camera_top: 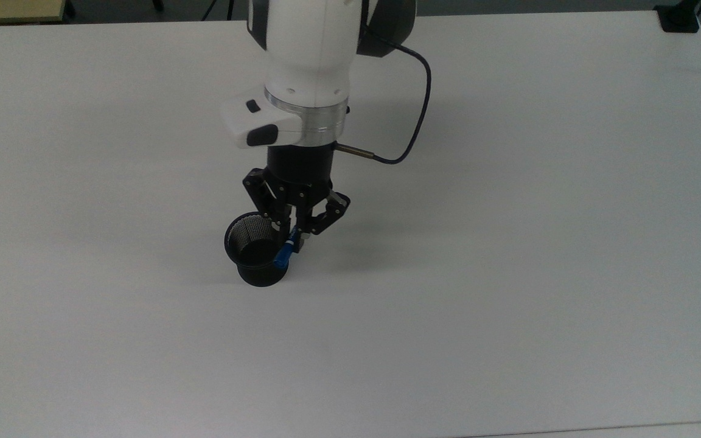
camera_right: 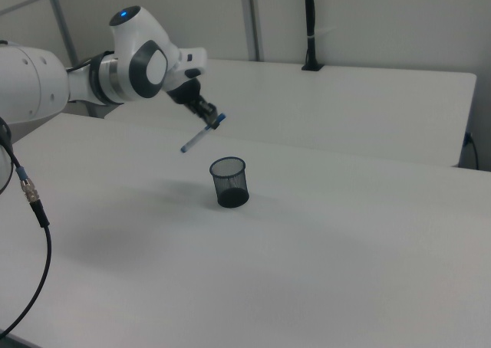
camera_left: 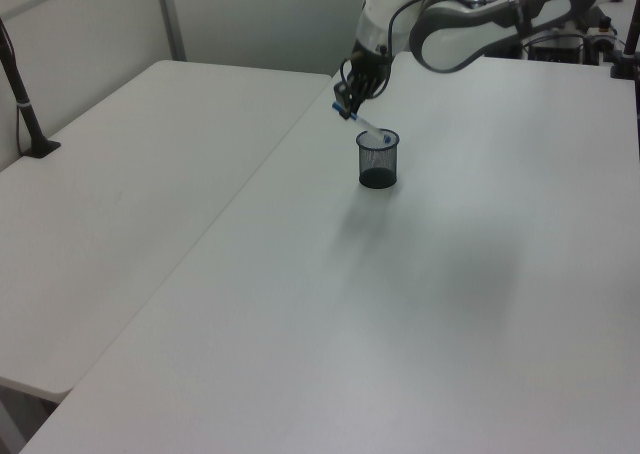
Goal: Insert the marker
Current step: 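Carry the marker over the black mesh pen cup, then lower the marker into the cup and open the gripper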
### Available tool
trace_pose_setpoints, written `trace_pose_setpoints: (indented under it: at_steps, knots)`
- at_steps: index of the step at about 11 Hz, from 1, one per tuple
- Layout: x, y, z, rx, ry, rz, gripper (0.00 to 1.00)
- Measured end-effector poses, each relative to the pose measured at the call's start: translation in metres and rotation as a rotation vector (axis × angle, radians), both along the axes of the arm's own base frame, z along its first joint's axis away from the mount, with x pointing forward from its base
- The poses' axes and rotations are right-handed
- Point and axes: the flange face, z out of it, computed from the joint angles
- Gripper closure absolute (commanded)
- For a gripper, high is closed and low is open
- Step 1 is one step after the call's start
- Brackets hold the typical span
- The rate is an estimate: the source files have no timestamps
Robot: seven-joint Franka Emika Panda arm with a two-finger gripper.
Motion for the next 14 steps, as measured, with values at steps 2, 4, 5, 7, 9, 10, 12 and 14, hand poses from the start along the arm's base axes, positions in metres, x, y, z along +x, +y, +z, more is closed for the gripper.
trace_pose_setpoints:
  at_steps: [2, 4, 5, 7, 9, 10, 12, 14]
  knots:
    - [0.006, -0.034, 0.009, -0.004, -0.103, -0.030, 0.88]
    - [0.007, -0.059, 0.004, -0.009, -0.150, -0.053, 0.88]
    - [0.008, -0.066, -0.002, -0.021, -0.150, -0.055, 0.88]
    - [0.009, -0.071, -0.021, -0.052, -0.134, -0.042, 0.88]
    - [0.012, -0.071, -0.042, -0.066, -0.118, -0.031, 0.84]
    - [0.013, -0.071, -0.049, -0.071, -0.109, -0.027, 0.81]
    - [0.013, -0.071, -0.054, -0.073, -0.101, -0.025, 0.51]
    - [0.012, -0.070, -0.055, -0.073, -0.099, -0.025, 0.14]
